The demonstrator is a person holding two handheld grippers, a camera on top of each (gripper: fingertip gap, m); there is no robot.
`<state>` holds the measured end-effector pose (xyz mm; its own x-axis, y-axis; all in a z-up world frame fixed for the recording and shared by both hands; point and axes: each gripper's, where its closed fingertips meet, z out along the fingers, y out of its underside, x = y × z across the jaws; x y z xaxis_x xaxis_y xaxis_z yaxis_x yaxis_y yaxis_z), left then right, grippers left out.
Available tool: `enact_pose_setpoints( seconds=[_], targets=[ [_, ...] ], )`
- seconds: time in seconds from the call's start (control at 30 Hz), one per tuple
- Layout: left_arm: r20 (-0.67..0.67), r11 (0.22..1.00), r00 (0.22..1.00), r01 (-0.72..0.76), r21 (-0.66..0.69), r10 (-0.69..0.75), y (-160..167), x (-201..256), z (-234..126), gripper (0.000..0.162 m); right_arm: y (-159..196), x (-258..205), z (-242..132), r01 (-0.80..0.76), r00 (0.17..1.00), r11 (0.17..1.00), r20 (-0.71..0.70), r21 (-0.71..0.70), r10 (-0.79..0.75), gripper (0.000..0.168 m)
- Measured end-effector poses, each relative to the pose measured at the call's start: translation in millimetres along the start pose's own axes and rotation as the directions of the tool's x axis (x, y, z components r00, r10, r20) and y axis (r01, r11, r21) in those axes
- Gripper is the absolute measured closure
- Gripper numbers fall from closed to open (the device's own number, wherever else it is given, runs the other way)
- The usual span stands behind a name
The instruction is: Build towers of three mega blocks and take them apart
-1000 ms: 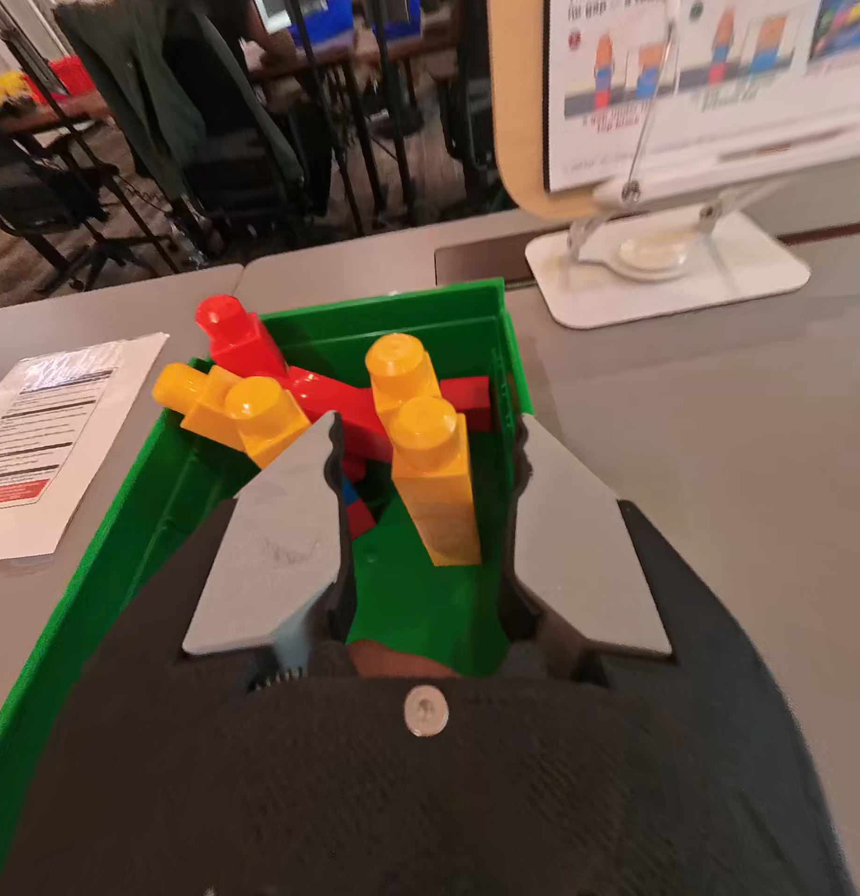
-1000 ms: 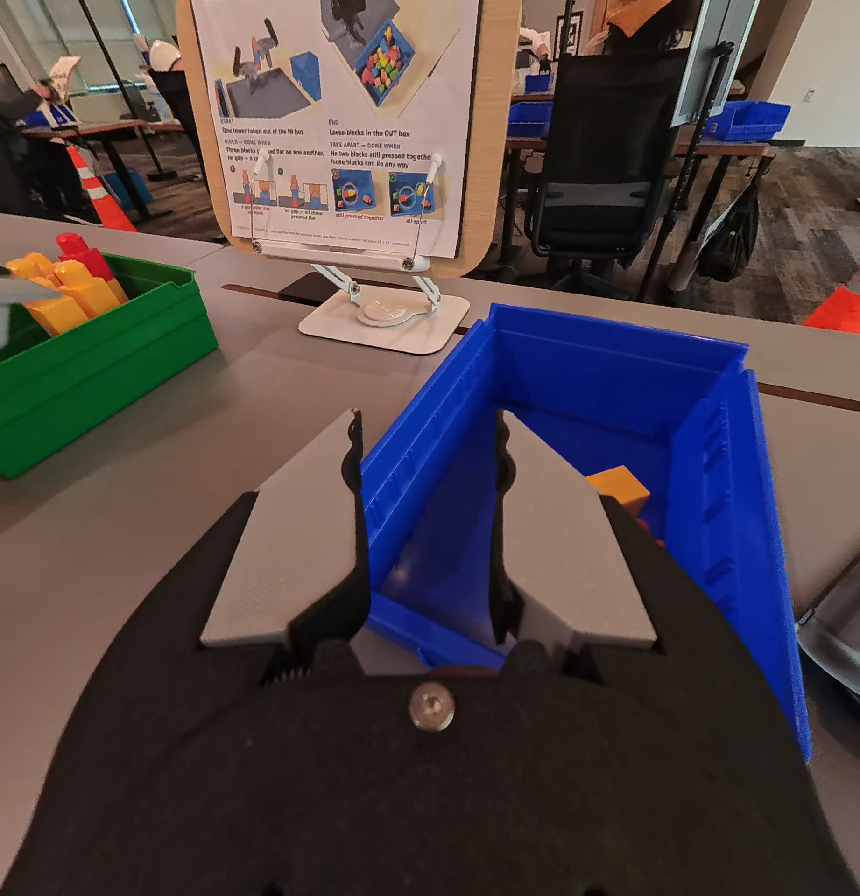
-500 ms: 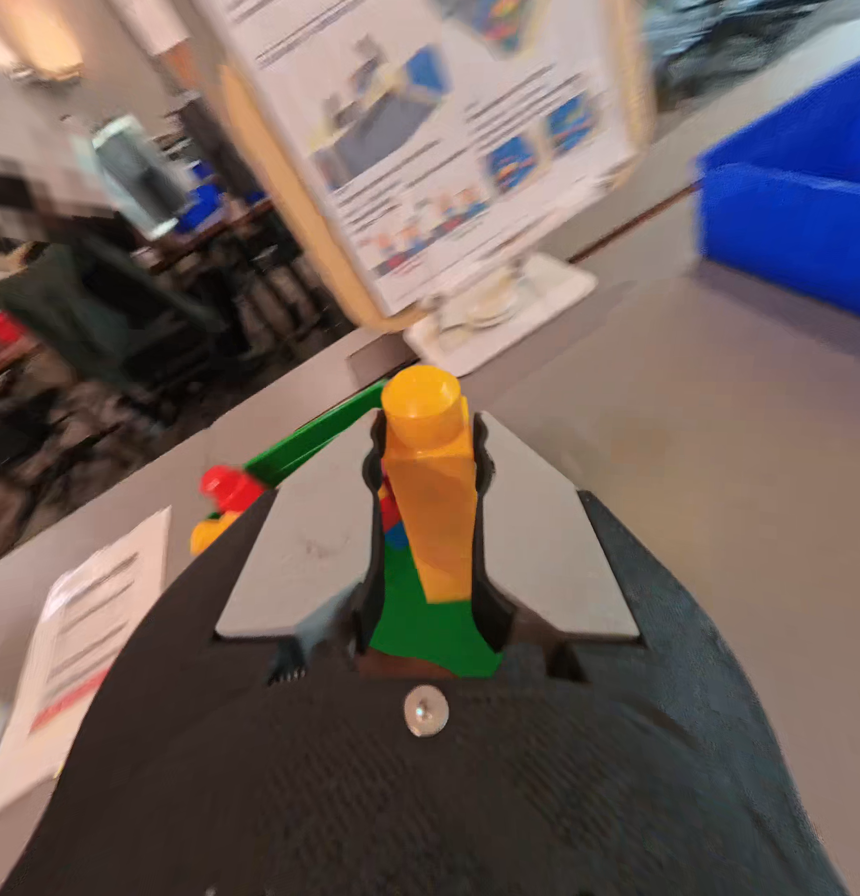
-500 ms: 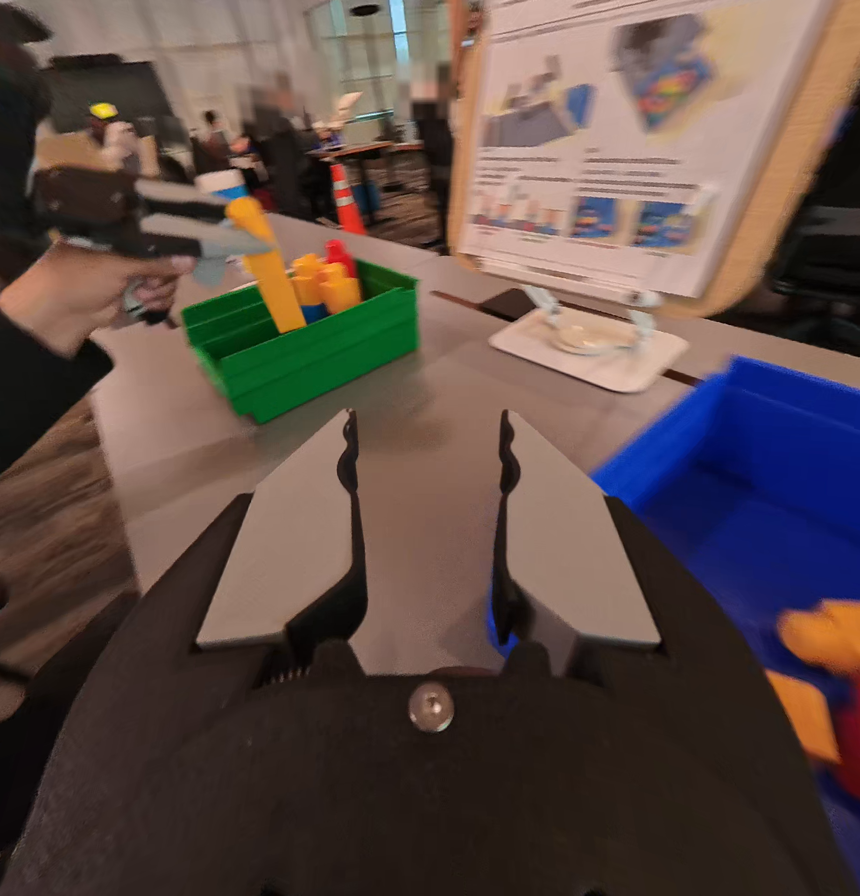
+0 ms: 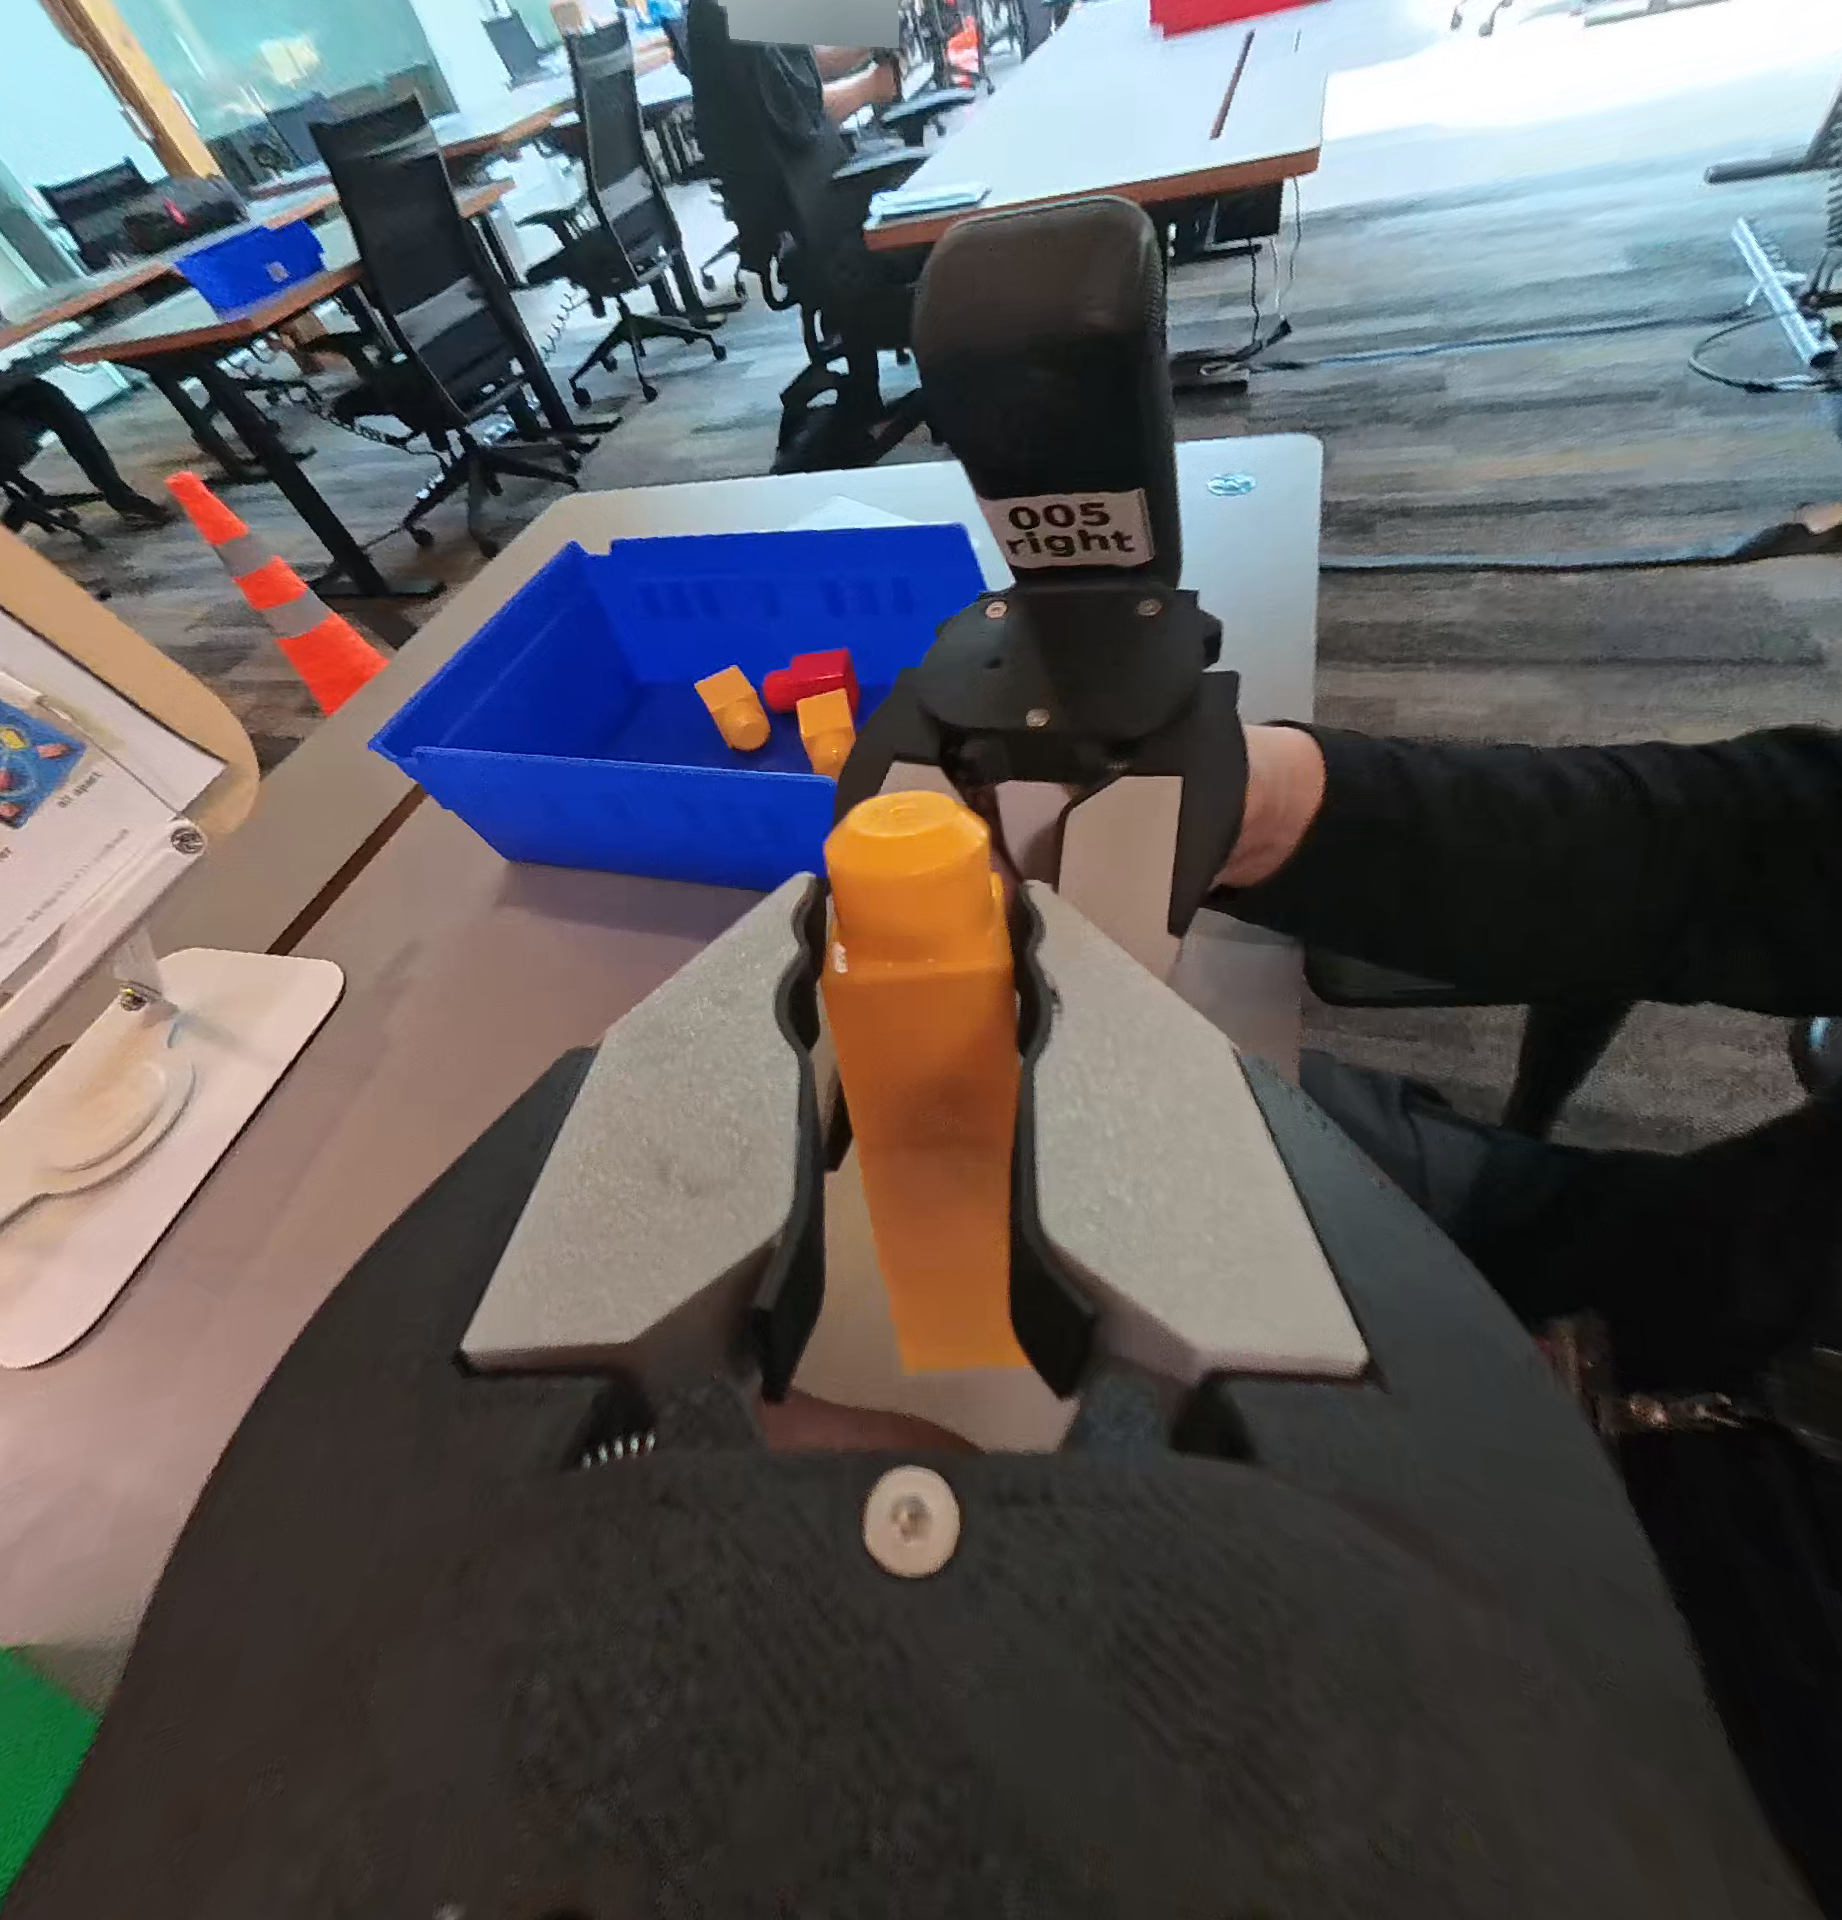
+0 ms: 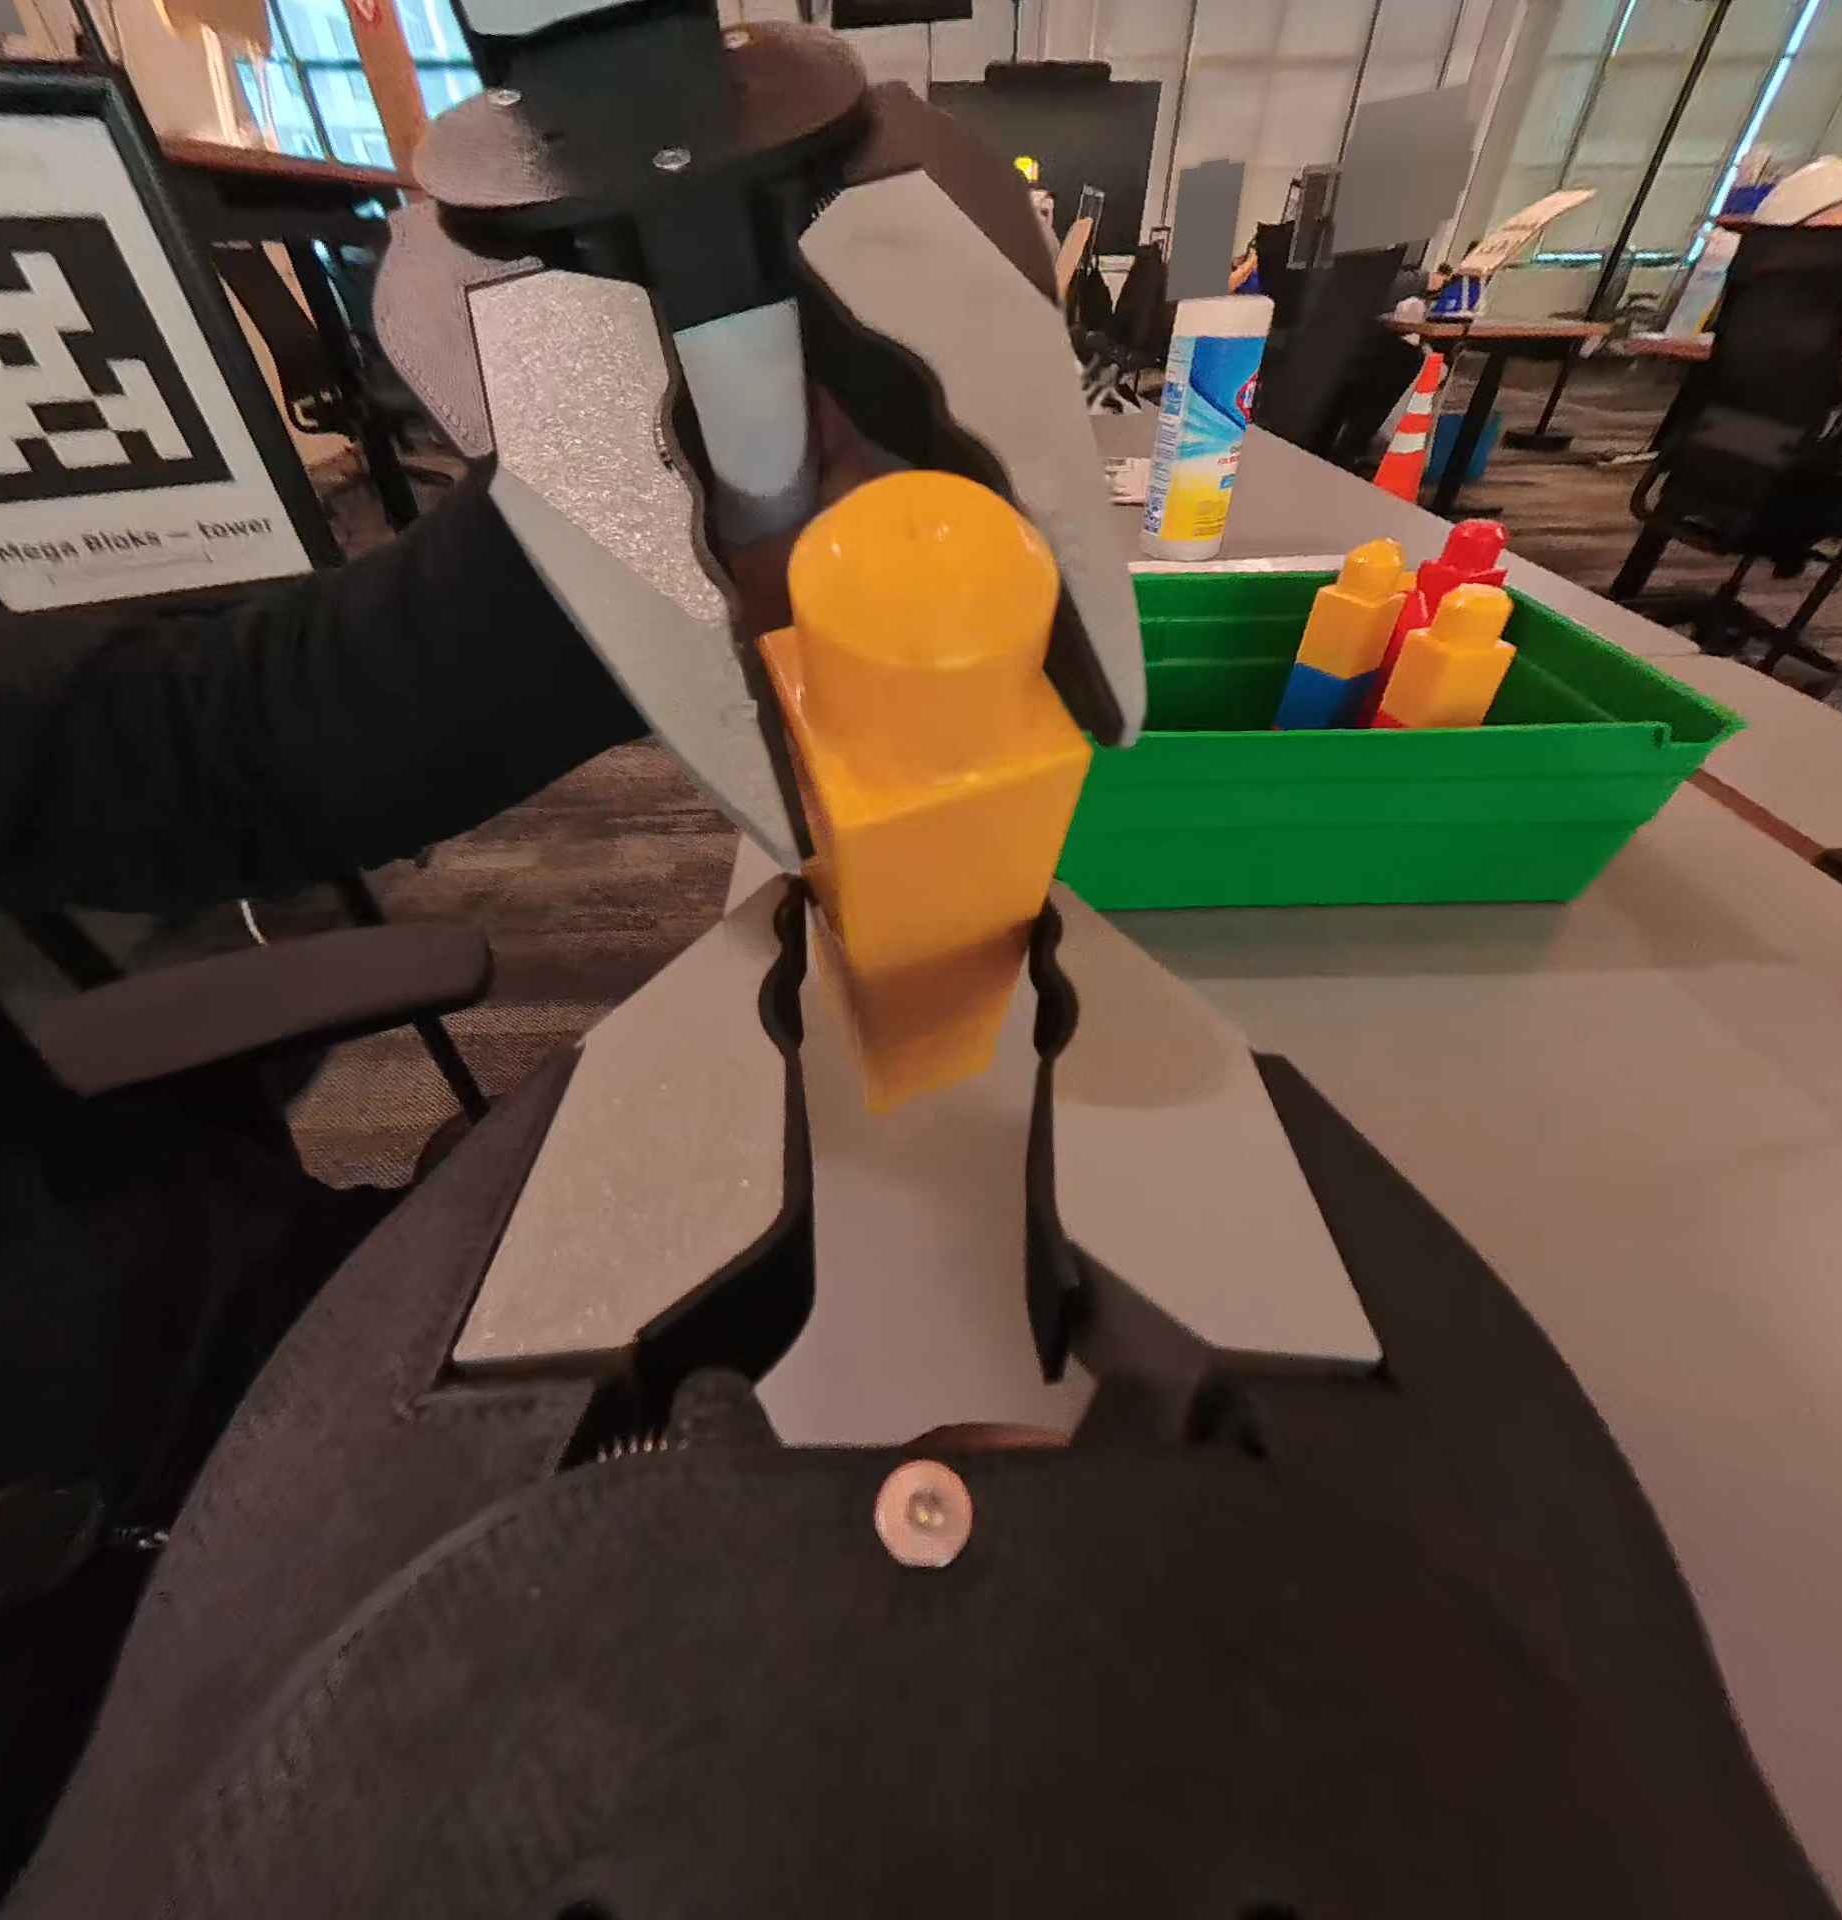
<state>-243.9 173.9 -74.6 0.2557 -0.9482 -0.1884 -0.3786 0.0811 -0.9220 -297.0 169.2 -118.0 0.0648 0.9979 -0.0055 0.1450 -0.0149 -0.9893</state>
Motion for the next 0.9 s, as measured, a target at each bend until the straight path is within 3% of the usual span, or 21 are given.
enact_pose_setpoints(
  seconds=[0.1,0.17,0.27,0.4,0.5,0.53,0.6,0.8,0.9],
  targets=[
    [0.039,0.995,0.997,0.066,0.07,-0.069,1,-15,0,0.125,5,11,-7,-0.05,0.999,0.999,-0.018,-0.015,0.05,0.13],
    [0.067,0.987,0.99,0.119,0.109,-0.126,8,-28,-2,0.1,4,25,-15,-0.082,0.995,0.997,-0.063,0.012,0.083,0.135],
    [0.06,0.972,0.976,0.203,0.121,-0.211,33,-38,0,0.106,0,37,-29,-0.15,0.986,0.986,-0.055,0.076,0.154,0.135],
    [0.002,0.956,0.959,0.282,0.081,-0.283,67,-30,21,0.094,-9,47,-43,-0.206,0.976,0.963,-0.04,0.171,0.216,0.135],
    [-0.044,0.954,0.957,0.289,0.086,-0.286,69,-18,38,0.089,-12,42,-39,-0.222,0.974,0.955,-0.001,0.195,0.227,0.135],
    [-0.059,0.953,0.957,0.289,0.095,-0.284,66,-15,42,0.09,-11,40,-35,-0.21,0.977,0.96,-0.001,0.187,0.214,0.135],
    [-0.062,0.954,0.96,0.277,0.118,-0.272,62,-12,49,0.115,-5,40,-28,-0.186,0.981,0.971,-0.032,0.152,0.193,0.135],
    [-0.018,0.98,0.98,0.197,0.033,-0.197,77,-12,58,0.12,17,43,-35,-0.158,0.985,0.987,-0.066,0.004,0.158,0.133],
    [-0.016,0.988,0.989,0.145,-0.052,-0.146,92,-7,67,0.126,14,49,-42,-0.151,0.983,0.988,-0.098,0.028,0.153,0.127]
  ],
)
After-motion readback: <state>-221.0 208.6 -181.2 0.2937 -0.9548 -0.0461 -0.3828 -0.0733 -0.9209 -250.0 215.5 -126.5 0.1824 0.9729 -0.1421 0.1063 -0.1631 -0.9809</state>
